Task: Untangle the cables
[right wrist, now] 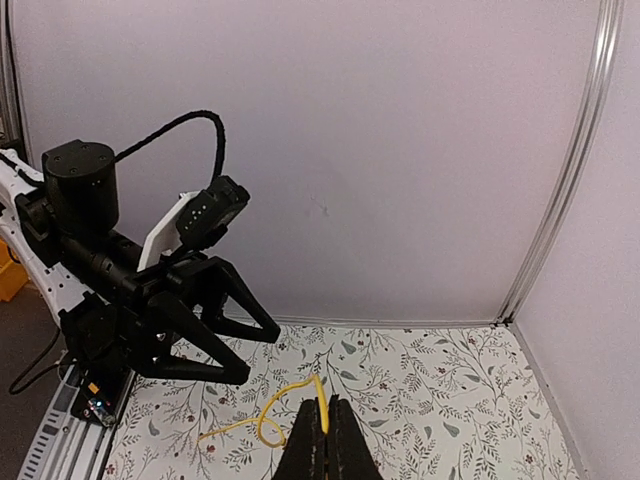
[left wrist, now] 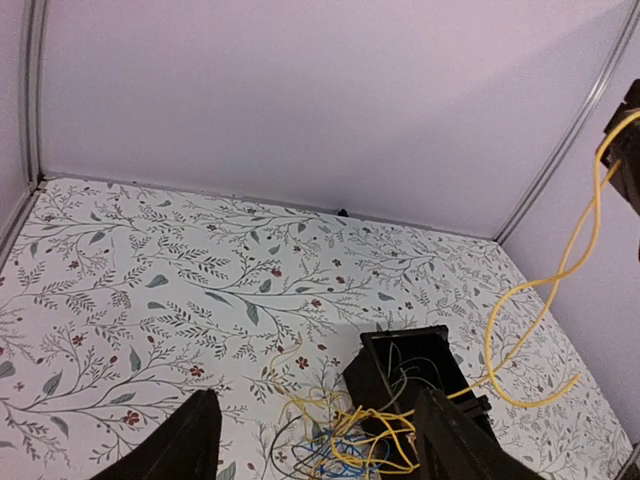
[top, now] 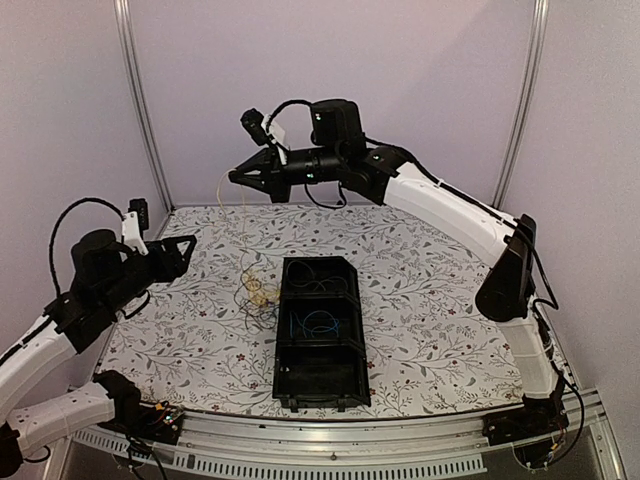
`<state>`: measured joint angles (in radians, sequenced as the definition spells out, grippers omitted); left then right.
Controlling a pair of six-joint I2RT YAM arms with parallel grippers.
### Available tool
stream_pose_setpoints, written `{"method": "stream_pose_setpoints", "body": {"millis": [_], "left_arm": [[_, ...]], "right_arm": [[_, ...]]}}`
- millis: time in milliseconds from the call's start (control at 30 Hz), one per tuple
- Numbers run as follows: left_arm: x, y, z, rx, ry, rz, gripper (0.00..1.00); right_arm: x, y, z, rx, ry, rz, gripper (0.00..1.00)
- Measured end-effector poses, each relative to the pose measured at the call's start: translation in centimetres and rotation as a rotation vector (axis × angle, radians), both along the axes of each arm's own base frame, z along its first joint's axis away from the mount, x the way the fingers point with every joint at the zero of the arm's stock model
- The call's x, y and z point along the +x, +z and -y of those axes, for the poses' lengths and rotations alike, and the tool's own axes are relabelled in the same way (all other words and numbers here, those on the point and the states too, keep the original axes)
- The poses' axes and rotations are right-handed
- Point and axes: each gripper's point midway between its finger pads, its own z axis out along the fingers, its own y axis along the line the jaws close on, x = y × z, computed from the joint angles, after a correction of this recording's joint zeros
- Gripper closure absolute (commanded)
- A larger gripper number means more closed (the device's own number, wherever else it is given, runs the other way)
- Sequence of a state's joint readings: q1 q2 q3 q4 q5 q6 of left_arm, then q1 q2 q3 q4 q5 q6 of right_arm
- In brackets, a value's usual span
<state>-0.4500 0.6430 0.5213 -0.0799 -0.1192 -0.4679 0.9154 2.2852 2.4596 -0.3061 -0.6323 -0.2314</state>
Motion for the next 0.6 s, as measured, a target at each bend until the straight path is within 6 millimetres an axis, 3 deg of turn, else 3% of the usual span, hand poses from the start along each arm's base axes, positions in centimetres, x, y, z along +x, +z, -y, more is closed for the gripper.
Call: {"method": "stream_pose_setpoints", "body": {"millis": [133, 367, 600], "left_arm": [[-0.1, 0.1, 2.2, 0.041, -0.111, 0.033, 0.41], [-2.3, -3.3, 6.0, 0.103, -0.289, 0.134, 0.43], [-0.7, -5.5, 7.8, 0.214, -0.296, 0.143, 0.42]], "right_arm": [[0.7, -1.4, -0.7, -0.008, -0.018, -0.022, 1.0], [1.1, -1.2, -0.9, 0.01, -0.041, -0.028, 1.0], [0.6, -1.0, -1.2, 0.018, -0.035, -0.035, 1.0]]}}
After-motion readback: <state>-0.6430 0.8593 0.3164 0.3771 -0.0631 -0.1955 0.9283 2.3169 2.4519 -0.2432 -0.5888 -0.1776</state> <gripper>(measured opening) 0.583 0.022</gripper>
